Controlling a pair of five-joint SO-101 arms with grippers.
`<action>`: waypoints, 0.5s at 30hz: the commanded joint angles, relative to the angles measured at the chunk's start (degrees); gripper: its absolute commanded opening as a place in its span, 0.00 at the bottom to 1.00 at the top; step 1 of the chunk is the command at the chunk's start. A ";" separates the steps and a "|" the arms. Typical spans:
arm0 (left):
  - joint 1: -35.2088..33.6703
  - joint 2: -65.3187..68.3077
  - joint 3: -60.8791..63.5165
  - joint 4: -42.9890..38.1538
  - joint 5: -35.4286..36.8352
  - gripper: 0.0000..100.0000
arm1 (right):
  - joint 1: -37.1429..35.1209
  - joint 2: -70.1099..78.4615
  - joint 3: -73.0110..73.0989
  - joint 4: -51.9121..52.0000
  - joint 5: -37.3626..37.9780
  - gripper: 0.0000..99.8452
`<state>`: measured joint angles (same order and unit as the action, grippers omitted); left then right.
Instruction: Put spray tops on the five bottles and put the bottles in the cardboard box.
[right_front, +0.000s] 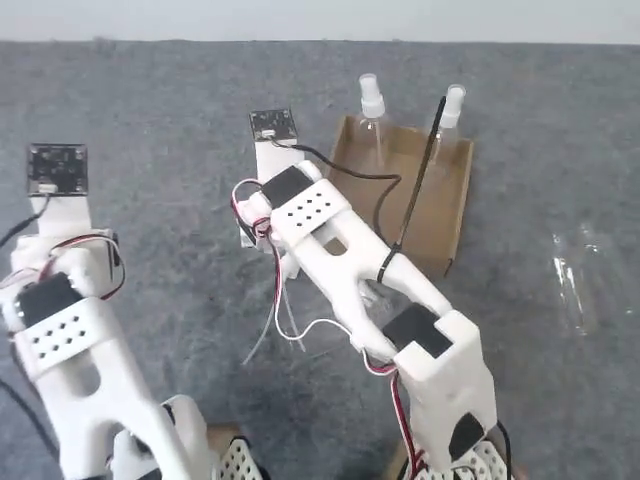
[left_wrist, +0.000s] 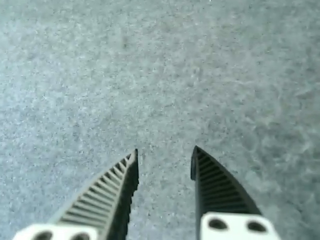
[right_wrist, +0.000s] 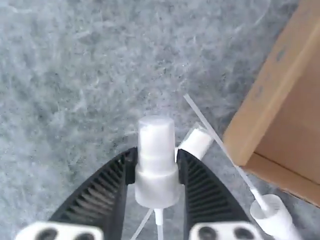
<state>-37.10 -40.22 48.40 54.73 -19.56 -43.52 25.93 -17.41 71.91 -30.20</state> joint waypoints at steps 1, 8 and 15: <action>-0.35 -0.18 -0.40 -1.32 -0.79 0.16 | 0.13 -1.98 -2.55 0.92 -0.53 0.15; -0.26 -0.18 -0.40 -1.05 -0.70 0.16 | 0.13 -2.07 -2.73 3.65 -0.35 0.26; -0.18 -0.18 0.22 -1.05 -0.70 0.16 | 1.89 -7.60 -11.43 18.33 10.64 0.25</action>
<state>-37.10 -40.22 48.92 54.73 -19.82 -43.52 25.93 -20.40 80.62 -27.03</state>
